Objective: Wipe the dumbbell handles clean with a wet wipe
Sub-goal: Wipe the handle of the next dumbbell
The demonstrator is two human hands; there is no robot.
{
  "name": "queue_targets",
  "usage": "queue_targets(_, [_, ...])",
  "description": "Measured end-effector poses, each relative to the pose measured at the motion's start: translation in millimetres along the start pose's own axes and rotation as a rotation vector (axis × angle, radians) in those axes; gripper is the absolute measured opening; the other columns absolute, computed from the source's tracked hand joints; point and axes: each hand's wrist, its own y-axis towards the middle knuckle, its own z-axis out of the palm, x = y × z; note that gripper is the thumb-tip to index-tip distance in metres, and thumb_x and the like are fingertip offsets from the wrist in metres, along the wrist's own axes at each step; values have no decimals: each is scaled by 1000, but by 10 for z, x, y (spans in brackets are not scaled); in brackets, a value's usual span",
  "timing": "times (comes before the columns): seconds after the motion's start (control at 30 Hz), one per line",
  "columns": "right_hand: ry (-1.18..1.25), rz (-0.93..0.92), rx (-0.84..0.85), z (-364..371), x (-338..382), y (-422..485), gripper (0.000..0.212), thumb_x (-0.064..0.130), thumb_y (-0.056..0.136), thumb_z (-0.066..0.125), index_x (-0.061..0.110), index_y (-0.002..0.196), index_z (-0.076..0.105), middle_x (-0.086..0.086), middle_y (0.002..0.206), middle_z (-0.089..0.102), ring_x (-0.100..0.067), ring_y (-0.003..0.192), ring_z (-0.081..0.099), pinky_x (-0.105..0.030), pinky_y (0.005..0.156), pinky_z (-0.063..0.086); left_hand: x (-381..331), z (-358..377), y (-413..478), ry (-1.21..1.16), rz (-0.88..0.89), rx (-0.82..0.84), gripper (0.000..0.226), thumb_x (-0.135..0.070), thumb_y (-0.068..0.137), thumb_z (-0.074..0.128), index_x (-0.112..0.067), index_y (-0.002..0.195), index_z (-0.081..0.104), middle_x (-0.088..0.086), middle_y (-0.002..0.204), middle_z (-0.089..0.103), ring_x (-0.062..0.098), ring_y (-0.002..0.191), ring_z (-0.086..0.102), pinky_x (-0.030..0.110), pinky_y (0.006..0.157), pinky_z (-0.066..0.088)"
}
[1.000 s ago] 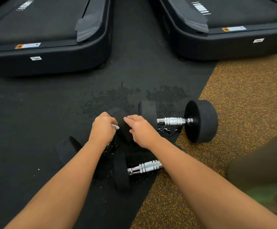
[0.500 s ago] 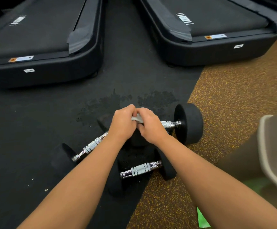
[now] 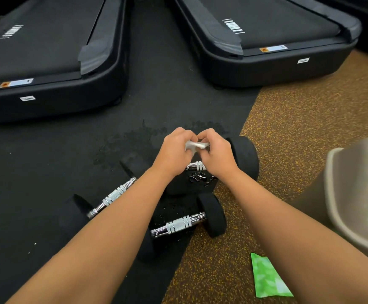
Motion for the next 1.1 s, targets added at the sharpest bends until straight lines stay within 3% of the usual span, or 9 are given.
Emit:
queue_targets(0.17, [-44,3,-41,-65,-121,44,14,6,83,60,15,92,65,-7,90,59,-13,78,49,-1,66,32,-2,122,59,-5,-4,-2,20,-3,83,61,-18,96,65,-3,94,61,10,81,53,16,70,39])
queue_targets(0.33, [-32,19,-34,-91,-208,73,19,4,83,60,18,94,66,-9,93,57,-13,81,49,-2,68,34,31,233,116,-8,-34,-15,13,-12,85,65,-18,96,67,-1,92,63,13,82,56,26,74,48])
queue_targets(0.57, [-88,115,-63,-43,-380,110,20,1,83,57,13,97,66,-10,103,51,-12,85,45,5,68,30,160,321,178,170,-111,52,33,-21,89,63,-19,122,63,0,114,63,19,106,57,35,92,48])
queue_targets(0.67, [-118,184,-44,17,-464,113,17,3,85,58,11,97,65,-8,104,46,-13,86,43,-6,65,34,226,358,188,287,-154,91,36,-19,92,59,-19,128,59,2,126,59,24,118,52,39,95,47])
queue_targets(0.77, [-153,246,-32,94,-564,101,13,3,86,59,9,96,64,-8,106,42,-13,87,42,-18,72,35,296,386,178,412,-196,118,31,-9,90,57,-14,120,63,5,124,59,27,114,54,40,87,50])
queue_targets(1.0, [-253,215,-68,308,-793,36,14,-3,83,57,2,95,61,-12,109,44,-15,84,43,-19,74,35,396,457,188,440,-204,129,31,-7,88,54,-8,117,62,6,125,56,26,112,54,40,86,51])
queue_targets(1.1, [-326,145,-21,365,-849,14,16,-5,79,57,1,93,60,-14,107,48,-25,92,48,-29,73,42,448,506,174,426,-182,115,32,-7,89,52,-8,119,62,5,129,53,25,113,54,39,88,51])
